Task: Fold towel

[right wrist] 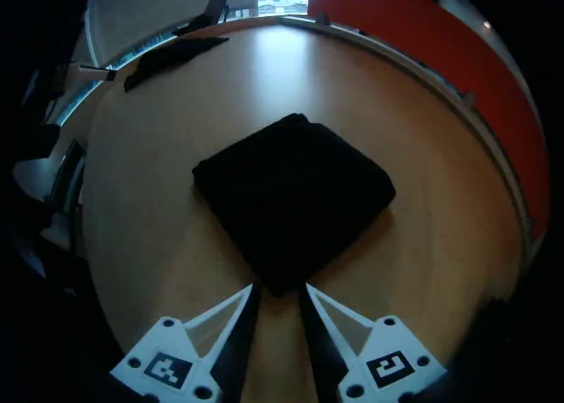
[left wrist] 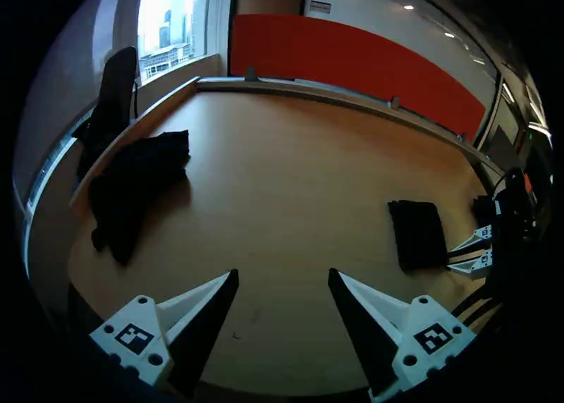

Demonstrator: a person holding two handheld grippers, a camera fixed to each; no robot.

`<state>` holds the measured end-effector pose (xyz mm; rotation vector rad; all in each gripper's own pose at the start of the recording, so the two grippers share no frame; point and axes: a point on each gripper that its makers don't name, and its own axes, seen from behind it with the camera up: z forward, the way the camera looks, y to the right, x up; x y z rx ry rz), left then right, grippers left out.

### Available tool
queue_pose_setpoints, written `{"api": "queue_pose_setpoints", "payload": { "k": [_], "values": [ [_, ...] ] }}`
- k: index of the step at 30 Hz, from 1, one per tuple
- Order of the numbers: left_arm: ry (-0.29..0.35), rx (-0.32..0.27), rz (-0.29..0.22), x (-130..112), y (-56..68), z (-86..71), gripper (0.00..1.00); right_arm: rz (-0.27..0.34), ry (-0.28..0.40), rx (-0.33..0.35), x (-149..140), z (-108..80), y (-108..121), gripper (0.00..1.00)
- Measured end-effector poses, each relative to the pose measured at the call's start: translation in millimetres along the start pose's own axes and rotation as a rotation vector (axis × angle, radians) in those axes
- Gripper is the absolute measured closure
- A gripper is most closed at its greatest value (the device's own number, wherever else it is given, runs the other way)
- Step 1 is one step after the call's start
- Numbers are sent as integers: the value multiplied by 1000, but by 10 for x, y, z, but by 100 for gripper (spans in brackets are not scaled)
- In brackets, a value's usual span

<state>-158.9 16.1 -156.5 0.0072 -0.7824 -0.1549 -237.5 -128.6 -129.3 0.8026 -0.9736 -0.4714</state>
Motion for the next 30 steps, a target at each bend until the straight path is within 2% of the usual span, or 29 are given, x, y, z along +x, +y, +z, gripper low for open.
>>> {"api": "queue_pose_setpoints", "payload": {
  "k": [10, 17, 20, 30],
  "values": [
    [-1, 0, -2, -13, 11, 1, 6, 15, -3, -3, -36, 3, 2, 65],
    [-1, 0, -1, -13, 30, -3, 6, 27, -1, 1, -40, 2, 2, 88],
    [-2, 1, 1, -20, 30, -5, 6, 32, 2, 1, -39, 2, -1, 94],
    [-1, -2, -2, -34, 28, 4, 6, 18, 27, -21, 15, -40, 25, 96]
  ]
}}
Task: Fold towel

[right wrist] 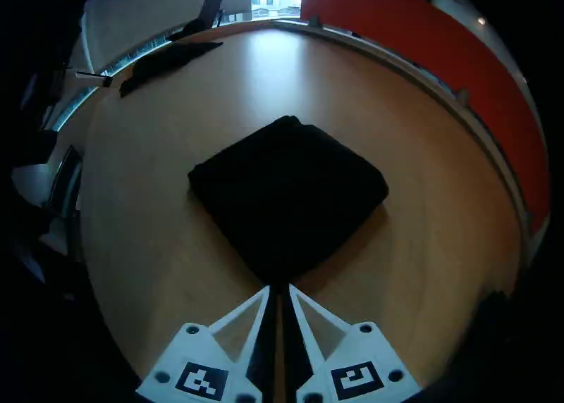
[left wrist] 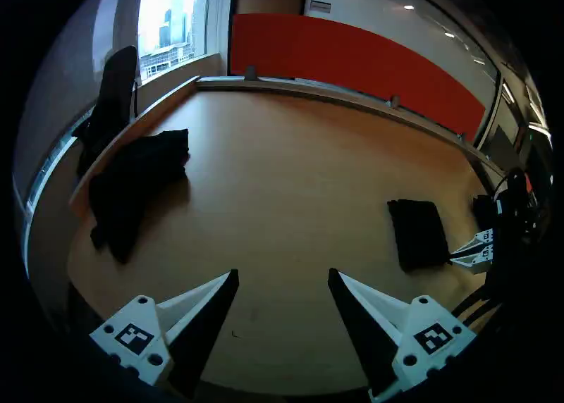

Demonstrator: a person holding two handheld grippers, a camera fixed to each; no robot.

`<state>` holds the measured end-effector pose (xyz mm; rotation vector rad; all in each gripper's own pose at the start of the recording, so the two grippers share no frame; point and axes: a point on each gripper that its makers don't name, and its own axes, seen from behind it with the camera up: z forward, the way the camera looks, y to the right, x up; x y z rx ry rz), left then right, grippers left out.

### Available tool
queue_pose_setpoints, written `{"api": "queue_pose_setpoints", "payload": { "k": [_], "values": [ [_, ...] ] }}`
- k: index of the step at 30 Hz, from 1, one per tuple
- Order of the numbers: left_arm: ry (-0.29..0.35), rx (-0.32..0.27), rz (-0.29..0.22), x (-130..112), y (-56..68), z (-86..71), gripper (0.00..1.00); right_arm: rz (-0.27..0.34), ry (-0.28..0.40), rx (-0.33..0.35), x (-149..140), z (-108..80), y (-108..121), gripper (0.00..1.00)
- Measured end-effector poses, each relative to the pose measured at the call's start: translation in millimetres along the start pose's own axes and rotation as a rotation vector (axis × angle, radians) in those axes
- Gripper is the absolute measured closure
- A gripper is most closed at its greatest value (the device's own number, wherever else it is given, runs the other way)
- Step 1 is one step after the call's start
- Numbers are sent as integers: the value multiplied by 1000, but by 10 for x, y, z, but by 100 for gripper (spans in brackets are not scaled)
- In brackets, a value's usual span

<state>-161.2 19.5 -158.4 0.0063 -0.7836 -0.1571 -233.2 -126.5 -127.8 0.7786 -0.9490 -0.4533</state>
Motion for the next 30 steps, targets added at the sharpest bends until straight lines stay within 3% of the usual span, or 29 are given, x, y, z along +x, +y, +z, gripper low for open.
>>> {"api": "queue_pose_setpoints", "payload": {
  "k": [10, 30],
  "values": [
    [10, -19, -13, 22, 20, 41, 6, -32, 54, -33, 377, -244, 119, 96],
    [70, -59, -12, 275, 5, 2, 6, -104, 224, -100, 1740, -878, 377, 96]
  ]
}}
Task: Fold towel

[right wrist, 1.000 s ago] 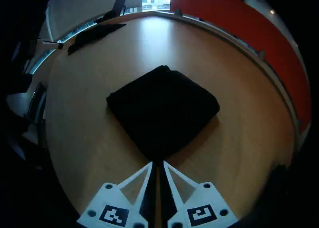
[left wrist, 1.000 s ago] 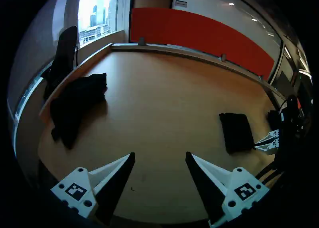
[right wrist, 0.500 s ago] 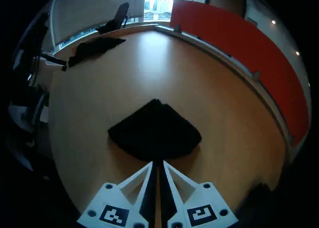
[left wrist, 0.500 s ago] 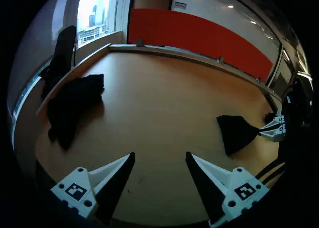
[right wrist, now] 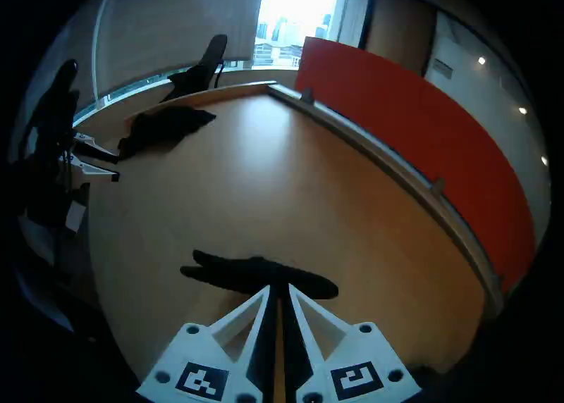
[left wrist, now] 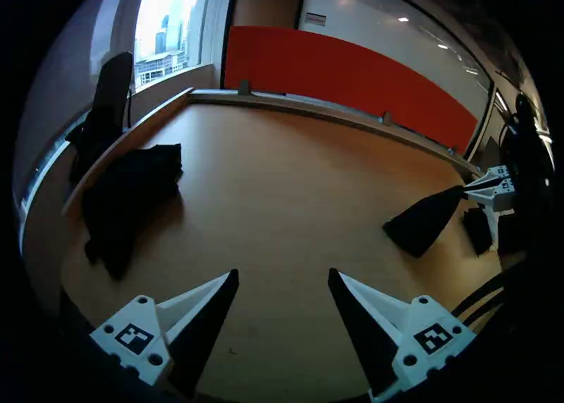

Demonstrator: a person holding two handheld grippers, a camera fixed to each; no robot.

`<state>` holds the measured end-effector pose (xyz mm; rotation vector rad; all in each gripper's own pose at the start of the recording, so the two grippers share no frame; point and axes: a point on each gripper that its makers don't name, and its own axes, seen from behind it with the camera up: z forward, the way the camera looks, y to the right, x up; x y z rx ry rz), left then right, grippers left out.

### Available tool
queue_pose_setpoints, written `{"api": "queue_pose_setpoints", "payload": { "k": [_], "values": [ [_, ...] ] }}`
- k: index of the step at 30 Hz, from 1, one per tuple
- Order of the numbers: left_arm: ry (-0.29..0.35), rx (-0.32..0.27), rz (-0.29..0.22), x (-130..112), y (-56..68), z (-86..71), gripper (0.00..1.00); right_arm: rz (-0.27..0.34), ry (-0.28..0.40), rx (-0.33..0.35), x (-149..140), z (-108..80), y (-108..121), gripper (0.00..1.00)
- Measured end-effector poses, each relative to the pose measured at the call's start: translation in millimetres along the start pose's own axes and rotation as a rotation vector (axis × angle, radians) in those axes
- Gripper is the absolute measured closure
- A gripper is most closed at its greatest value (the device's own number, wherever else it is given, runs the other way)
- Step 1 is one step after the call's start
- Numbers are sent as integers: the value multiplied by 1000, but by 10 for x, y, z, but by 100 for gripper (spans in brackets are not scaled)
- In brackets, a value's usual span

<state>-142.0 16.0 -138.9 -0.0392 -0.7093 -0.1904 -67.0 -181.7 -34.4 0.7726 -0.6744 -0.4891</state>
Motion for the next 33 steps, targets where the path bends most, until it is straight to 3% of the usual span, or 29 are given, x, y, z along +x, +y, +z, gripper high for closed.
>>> {"api": "queue_pose_setpoints", "payload": {
  "k": [5, 14, 33],
  "values": [
    [12, -8, 6, 56, 11, -3, 6, -18, 24, -27, 200, -93, 133, 96],
    [24, -25, 15, 129, 74, 4, 6, 2, 24, -75, 216, -288, 425, 96],
    [21, -13, 35, 183, 134, 8, 6, 116, -25, -198, -347, -679, 1451, 96]
  ]
}}
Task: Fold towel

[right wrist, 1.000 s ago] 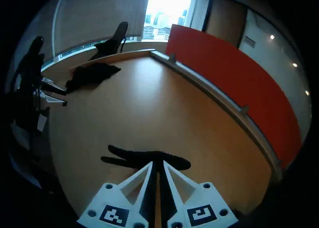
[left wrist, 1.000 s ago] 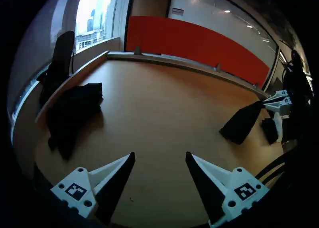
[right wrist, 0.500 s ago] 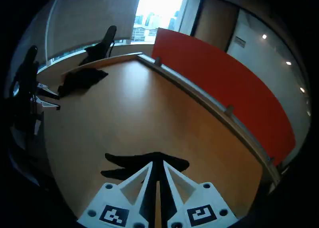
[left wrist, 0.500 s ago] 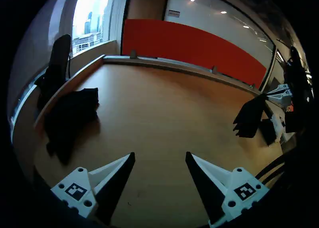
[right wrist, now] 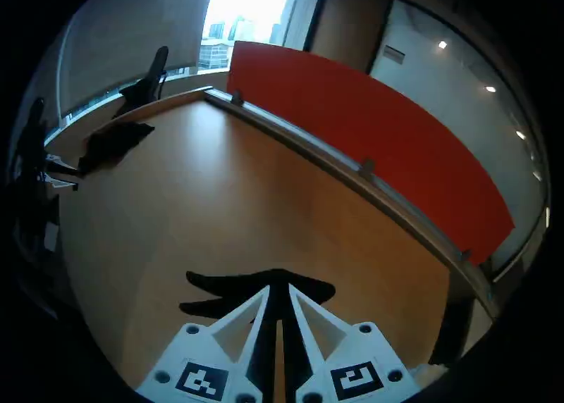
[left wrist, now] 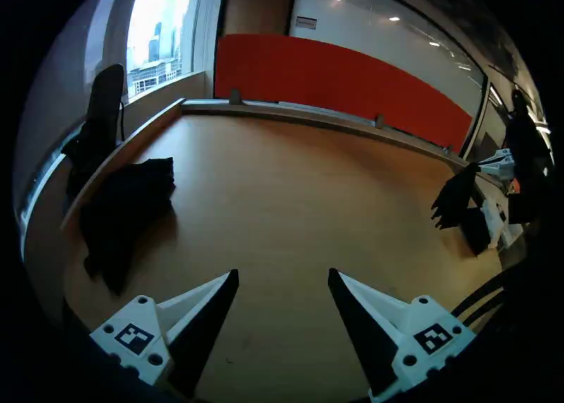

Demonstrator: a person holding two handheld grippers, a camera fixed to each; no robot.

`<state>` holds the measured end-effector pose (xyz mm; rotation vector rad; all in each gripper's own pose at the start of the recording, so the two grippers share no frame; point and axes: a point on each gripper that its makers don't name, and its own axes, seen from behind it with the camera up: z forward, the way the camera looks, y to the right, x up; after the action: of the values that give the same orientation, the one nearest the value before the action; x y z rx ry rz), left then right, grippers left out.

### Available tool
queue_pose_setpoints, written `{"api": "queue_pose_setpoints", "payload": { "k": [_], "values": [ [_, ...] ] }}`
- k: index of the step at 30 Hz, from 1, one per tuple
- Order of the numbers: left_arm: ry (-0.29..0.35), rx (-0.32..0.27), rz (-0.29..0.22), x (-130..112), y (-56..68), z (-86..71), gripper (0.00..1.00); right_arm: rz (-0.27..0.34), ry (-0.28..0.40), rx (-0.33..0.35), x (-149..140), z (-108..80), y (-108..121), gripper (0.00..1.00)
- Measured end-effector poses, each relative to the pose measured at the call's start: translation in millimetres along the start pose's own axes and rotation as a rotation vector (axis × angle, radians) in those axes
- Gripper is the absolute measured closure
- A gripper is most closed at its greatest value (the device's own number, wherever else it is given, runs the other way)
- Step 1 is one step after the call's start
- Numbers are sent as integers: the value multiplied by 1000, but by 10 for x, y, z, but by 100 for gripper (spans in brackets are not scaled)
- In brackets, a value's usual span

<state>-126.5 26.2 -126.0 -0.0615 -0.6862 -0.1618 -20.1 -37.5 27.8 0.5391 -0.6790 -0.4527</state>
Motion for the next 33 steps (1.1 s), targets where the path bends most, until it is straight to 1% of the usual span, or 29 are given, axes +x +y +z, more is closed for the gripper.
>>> {"api": "queue_pose_setpoints", "payload": {
  "k": [5, 12, 18, 27, 33],
  "values": [
    [-5, 6, 3, 3, 24, 11, 6, 22, -19, -35, -143, -41, 327, 96],
    [-15, 10, 26, 24, 107, 47, 6, 48, -44, -82, -312, -103, 770, 96],
    [-20, 11, 35, 55, 175, 74, 6, 66, -68, -123, -461, -172, 1119, 96],
    [-27, 10, 52, 78, 265, 106, 6, 92, -101, -181, -653, -303, 1590, 96],
    [-31, 7, 59, 71, 323, 106, 6, 107, -115, -212, -749, -405, 1799, 95]
  ]
}}
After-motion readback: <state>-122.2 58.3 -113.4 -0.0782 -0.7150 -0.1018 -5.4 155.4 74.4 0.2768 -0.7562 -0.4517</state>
